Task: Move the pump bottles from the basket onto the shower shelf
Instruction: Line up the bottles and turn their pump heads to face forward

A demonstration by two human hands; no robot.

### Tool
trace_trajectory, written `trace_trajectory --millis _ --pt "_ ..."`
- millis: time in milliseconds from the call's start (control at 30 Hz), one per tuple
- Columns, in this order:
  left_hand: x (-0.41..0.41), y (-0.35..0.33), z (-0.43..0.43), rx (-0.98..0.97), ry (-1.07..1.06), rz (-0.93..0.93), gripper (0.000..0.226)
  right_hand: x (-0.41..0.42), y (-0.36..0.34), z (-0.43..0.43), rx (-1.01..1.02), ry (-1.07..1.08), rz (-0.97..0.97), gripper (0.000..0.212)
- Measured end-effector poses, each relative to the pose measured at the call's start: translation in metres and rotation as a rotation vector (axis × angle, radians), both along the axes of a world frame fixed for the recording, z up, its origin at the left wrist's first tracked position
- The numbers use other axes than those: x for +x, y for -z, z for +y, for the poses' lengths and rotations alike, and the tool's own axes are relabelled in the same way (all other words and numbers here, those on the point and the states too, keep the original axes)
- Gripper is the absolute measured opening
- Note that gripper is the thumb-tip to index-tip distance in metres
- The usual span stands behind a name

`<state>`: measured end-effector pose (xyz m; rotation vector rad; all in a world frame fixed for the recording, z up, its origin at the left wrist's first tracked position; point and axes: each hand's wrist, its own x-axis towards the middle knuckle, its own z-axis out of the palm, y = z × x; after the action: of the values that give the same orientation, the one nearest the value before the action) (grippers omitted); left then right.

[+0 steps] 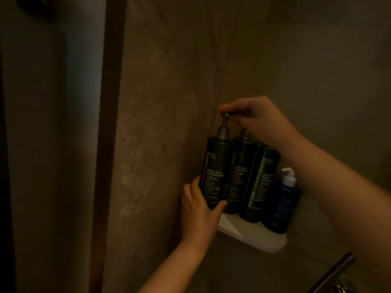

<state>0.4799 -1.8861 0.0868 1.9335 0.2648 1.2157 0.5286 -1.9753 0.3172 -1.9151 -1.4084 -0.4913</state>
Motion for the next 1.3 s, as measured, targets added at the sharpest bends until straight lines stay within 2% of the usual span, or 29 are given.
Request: trace_trajectory --millis 167,333,433,533,733,933,1167,1300 --pt "0.0 0.0 -0.001 -0.024 -0.054 -0.016 0.079 -0.004 -0.004 0.003 -0.047 0.03 -0.002 0.032" --pt "-0.005 0.001 0.002 -0.068 0.2 0.015 0.069 -0.001 -0.006 0.001 -0.058 0.044 0.01 0.034" --pt "-0.006 0.002 0.004 -0.066 0.257 0.035 0.071 0.002 -0.004 0.001 -0.042 0.053 0.013 0.033" --pt "-0.005 0.002 0.003 -0.057 0.226 0.02 0.076 0.007 -0.003 0.0 -0.031 0.054 0.015 0.033" --pt "0.005 -0.001 -0.004 -0.027 0.032 -0.021 0.082 0.014 -0.004 -0.001 -0.04 0.053 0.003 0.037" --pt "0.014 -0.002 -0.008 -0.033 -0.139 0.024 0.08 0.016 -0.001 0.003 -0.005 0.023 0.004 0.037" --pt "0.013 -0.007 -0.008 -0.105 -0.116 0.039 0.078 0.015 -0.004 0.001 -0.026 0.045 0.031 0.04" --pt "0.011 -0.01 -0.005 -0.095 -0.074 0.063 0.084 0.013 -0.006 0.0 -0.065 0.063 -0.016 0.052"
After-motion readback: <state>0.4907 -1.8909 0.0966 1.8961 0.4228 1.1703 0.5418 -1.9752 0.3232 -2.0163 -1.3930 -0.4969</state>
